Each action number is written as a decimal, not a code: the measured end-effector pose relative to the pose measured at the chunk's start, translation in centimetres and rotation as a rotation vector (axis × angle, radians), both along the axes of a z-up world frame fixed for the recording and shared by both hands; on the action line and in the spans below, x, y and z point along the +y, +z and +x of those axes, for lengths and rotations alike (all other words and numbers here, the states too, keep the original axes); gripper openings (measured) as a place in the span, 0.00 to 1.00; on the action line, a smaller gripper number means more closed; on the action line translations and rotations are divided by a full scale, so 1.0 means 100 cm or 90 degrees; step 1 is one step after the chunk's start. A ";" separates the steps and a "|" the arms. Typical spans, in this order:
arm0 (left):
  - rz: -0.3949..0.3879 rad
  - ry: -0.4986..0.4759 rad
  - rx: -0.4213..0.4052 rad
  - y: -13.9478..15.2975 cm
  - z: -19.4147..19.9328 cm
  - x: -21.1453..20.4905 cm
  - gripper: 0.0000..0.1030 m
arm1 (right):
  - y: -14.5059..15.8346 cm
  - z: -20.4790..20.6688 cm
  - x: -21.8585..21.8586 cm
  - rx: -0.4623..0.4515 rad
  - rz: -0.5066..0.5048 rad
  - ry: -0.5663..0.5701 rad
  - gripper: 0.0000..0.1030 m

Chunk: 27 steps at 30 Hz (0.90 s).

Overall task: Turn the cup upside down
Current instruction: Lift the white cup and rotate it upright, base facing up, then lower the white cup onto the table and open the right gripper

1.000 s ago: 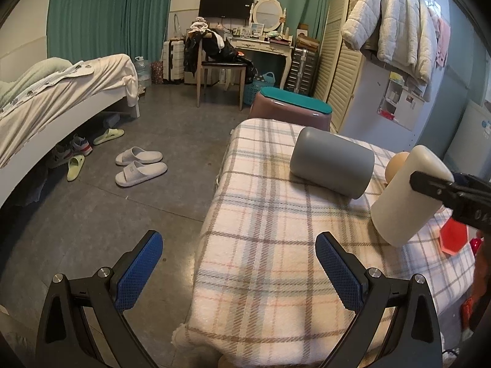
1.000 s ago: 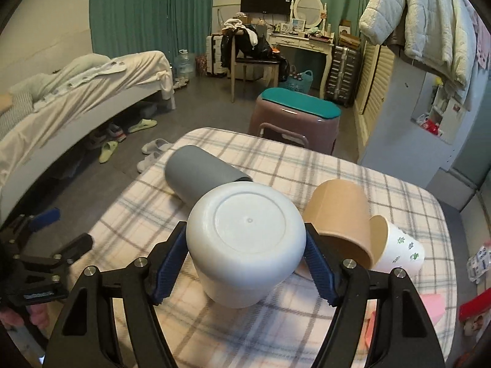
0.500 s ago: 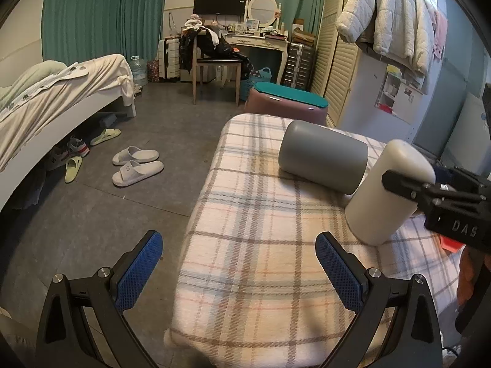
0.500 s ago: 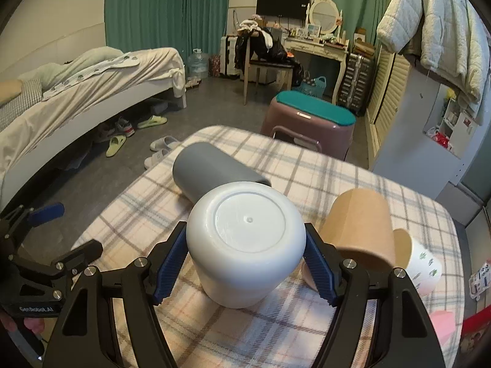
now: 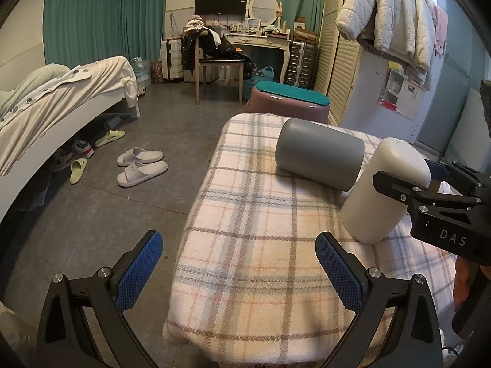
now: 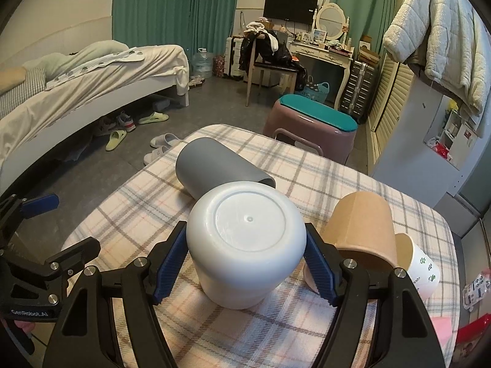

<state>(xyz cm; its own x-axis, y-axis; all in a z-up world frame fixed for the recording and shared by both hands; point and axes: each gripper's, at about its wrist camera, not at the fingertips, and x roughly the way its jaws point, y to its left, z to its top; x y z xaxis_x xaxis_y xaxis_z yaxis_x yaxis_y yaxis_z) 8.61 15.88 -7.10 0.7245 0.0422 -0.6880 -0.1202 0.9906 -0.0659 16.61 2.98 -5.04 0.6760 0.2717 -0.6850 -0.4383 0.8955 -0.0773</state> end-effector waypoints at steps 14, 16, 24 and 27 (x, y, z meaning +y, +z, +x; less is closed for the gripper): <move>0.031 0.016 -0.012 0.011 -0.019 -0.023 1.00 | 0.026 -0.010 -0.012 -0.037 0.044 0.013 0.79; 0.038 0.019 -0.014 0.016 -0.021 -0.030 1.00 | 0.035 -0.013 -0.017 -0.047 0.057 0.015 0.79; 0.059 0.014 -0.047 0.041 -0.027 -0.060 1.00 | 0.069 -0.034 -0.056 -0.097 0.108 0.006 0.79; 0.069 0.020 -0.085 0.056 -0.033 -0.078 1.00 | 0.079 -0.046 -0.080 -0.116 0.121 -0.008 0.79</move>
<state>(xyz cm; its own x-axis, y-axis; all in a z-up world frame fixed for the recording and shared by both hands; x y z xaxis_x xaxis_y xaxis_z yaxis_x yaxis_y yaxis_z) 5.32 8.10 -1.45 0.8060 0.1347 -0.5764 -0.1488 0.9886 0.0230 12.04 -4.98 2.86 0.7881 0.3743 -0.4887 -0.4207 0.9070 0.0162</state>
